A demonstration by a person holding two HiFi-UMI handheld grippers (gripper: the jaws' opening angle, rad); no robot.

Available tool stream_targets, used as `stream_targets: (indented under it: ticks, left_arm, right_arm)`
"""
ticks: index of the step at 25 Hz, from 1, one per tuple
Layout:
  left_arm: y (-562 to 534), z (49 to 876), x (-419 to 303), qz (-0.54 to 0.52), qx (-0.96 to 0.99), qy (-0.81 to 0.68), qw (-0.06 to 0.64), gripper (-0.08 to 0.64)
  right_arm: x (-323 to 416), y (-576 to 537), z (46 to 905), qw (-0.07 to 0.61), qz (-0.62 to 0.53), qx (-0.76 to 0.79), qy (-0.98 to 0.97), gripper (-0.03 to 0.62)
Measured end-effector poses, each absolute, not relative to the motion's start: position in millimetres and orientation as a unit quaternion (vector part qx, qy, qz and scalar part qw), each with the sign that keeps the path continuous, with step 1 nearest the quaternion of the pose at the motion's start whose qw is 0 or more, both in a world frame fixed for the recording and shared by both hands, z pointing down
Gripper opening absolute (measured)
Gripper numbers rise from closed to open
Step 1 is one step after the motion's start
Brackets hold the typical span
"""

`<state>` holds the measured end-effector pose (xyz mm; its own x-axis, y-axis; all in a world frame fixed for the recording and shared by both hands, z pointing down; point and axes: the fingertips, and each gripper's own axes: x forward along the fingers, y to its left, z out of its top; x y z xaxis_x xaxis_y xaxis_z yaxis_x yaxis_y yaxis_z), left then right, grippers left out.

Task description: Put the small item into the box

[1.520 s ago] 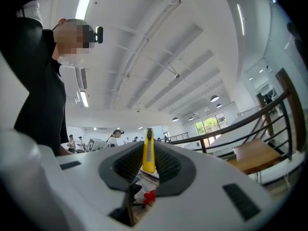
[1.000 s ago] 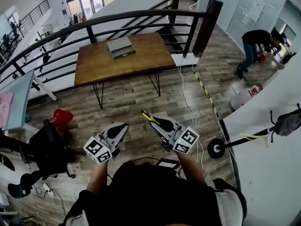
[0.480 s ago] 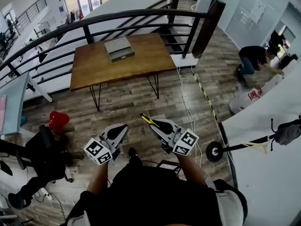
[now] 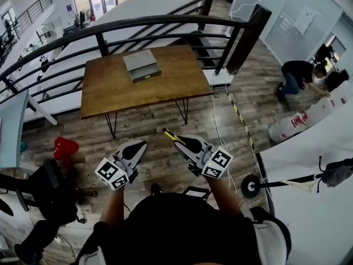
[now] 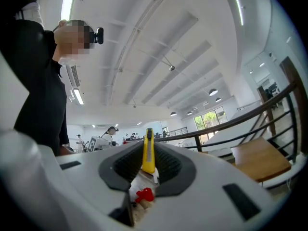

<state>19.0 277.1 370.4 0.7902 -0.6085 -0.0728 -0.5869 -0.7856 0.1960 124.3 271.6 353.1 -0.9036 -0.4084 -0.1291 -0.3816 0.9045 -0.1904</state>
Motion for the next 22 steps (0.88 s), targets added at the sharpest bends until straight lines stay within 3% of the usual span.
stream_targets:
  ticks: [22]
  left_arm:
    - [124.0, 389.5, -32.9, -0.068, 0.938, -0.324, 0.104, 0.015]
  right_arm:
    - [80.2, 114.2, 369.1, 0.076, -0.089, -0.216, 0.969, 0.072]
